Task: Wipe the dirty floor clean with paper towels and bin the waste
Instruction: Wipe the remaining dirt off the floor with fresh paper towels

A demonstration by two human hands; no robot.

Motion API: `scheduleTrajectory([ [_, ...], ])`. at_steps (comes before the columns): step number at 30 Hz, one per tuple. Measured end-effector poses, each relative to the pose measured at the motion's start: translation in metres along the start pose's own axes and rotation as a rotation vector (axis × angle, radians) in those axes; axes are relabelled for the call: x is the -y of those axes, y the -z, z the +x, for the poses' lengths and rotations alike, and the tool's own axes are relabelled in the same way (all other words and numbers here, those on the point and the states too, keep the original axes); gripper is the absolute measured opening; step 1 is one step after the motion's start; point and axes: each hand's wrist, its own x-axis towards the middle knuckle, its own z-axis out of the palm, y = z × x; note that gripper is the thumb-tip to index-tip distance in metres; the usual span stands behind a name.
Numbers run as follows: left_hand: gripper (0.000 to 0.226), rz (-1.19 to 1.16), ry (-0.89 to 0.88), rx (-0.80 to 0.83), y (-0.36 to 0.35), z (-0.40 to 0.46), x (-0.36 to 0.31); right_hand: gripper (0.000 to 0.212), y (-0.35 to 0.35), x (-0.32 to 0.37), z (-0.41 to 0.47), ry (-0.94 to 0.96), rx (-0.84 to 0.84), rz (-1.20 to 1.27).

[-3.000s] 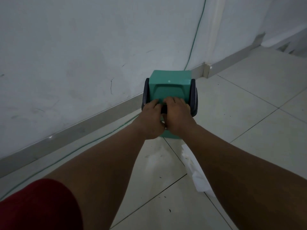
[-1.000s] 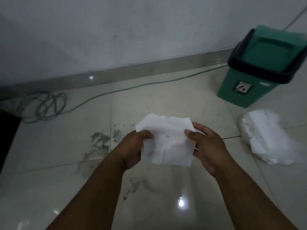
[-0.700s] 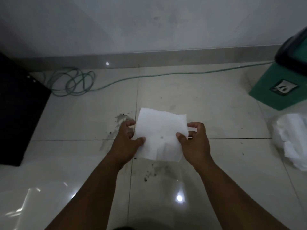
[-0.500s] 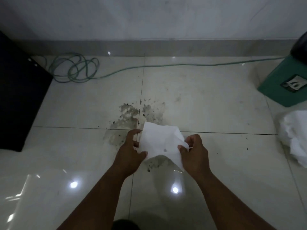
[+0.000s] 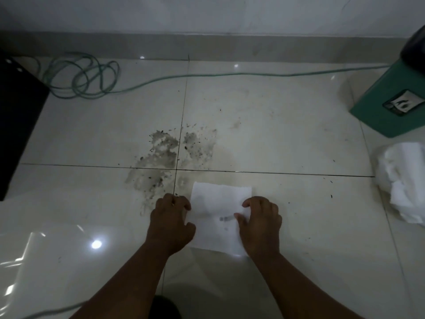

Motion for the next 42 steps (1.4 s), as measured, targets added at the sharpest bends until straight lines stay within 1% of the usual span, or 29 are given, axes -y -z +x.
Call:
scheduleTrajectory([
  [2, 0.058, -0.001, -0.013, -0.099, 0.0, -0.001, -0.011, 0.037, -0.005, 0.001, -0.001, -0.005, -0.052, -0.023],
  [4, 0.068, 0.006, -0.07, -0.118, -0.002, -0.003, -0.022, 0.042, -0.01, 0.003, -0.002, 0.076, -0.085, -0.043],
  [5, 0.073, 0.018, -0.11, -0.1, -0.004, -0.004, -0.026, 0.047, -0.013, 0.005, -0.003, 0.15, -0.076, -0.051],
  [7, 0.086, 0.043, -0.221, -0.031, -0.011, -0.005, -0.028, 0.062, -0.016, 0.007, -0.006, 0.302, -0.006, -0.073],
  [9, 0.095, 0.119, -0.329, 0.106, -0.017, -0.005, -0.024, 0.071, -0.019, 0.006, -0.014, 0.419, 0.125, -0.12],
  [11, 0.091, 0.261, -0.361, 0.274, -0.023, -0.008, -0.017, 0.075, -0.023, 0.0, -0.021, 0.48, 0.297, -0.197],
  [12, 0.09, 0.317, -0.366, 0.317, -0.025, -0.01, -0.014, 0.077, -0.025, -0.003, -0.023, 0.492, 0.361, -0.226],
  [13, 0.09, 0.347, -0.368, 0.326, -0.026, -0.011, -0.011, 0.079, -0.025, -0.004, -0.024, 0.5, 0.386, -0.244],
  [15, 0.09, 0.344, -0.376, 0.292, -0.027, -0.012, -0.01, 0.081, -0.024, -0.004, -0.023, 0.504, 0.387, -0.256],
  [18, 0.088, 0.268, -0.413, 0.222, -0.027, -0.013, -0.009, 0.082, -0.019, -0.007, -0.026, 0.528, 0.405, -0.244],
  [20, 0.082, 0.175, -0.439, 0.23, -0.027, -0.014, -0.009, 0.082, -0.018, -0.01, -0.03, 0.542, 0.434, -0.263],
  [22, 0.078, 0.073, -0.454, 0.24, -0.028, -0.018, -0.008, 0.082, -0.017, -0.009, -0.034, 0.537, 0.425, -0.264],
  [23, 0.078, 0.04, -0.459, 0.221, -0.028, -0.02, -0.007, 0.082, -0.016, -0.007, -0.036, 0.532, 0.422, -0.26],
  [26, 0.071, -0.029, -0.452, 0.096, -0.03, -0.026, -0.007, 0.083, -0.014, -0.003, -0.041, 0.528, 0.426, -0.255],
  [27, 0.069, -0.044, -0.444, 0.083, -0.031, -0.028, -0.007, 0.084, -0.013, -0.002, -0.043, 0.532, 0.424, -0.259],
  [31, 0.057, 0.016, -0.42, 0.133, -0.03, -0.031, -0.008, 0.088, -0.01, -0.005, -0.045, 0.526, 0.436, -0.278],
  [34, 0.054, 0.034, -0.389, 0.154, -0.029, -0.031, -0.012, 0.089, -0.009, -0.009, -0.048, 0.524, 0.461, -0.286],
  [38, 0.049, 0.053, -0.366, 0.178, -0.024, -0.03, -0.025, 0.087, -0.005, -0.013, -0.052, 0.501, 0.43, -0.285],
  [42, 0.046, 0.06, -0.355, 0.165, -0.019, -0.028, -0.035, 0.088, -0.002, -0.022, -0.057, 0.501, 0.458, -0.281],
])
